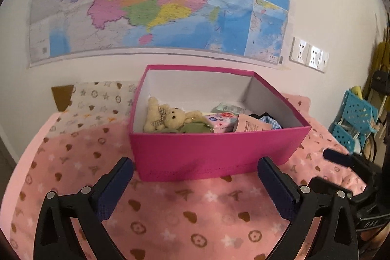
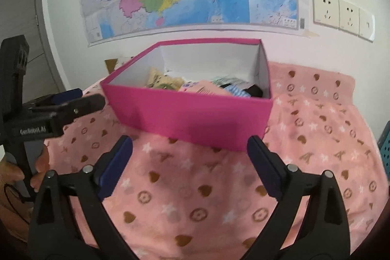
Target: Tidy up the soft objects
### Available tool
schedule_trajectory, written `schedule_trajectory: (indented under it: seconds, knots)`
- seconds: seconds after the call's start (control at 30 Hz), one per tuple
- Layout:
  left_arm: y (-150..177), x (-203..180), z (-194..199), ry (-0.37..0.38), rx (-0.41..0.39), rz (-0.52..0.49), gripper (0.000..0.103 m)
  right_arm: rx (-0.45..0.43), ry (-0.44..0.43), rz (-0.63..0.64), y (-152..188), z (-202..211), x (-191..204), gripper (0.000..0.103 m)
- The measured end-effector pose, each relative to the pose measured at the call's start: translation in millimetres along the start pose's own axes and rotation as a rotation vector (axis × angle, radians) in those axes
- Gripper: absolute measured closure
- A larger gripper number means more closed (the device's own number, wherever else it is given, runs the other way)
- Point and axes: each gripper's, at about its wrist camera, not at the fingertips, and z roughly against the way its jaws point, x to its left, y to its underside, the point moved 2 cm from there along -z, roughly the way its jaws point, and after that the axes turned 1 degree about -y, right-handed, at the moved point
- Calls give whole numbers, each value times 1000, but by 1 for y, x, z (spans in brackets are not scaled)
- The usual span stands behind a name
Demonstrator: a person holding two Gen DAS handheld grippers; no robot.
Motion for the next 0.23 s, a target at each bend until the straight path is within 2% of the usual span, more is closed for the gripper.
schedule_trajectory:
  seconds: [0.23]
  knots:
    - [18,0,12,-22,7,-5,0,-3,12,1,9,5,11,8]
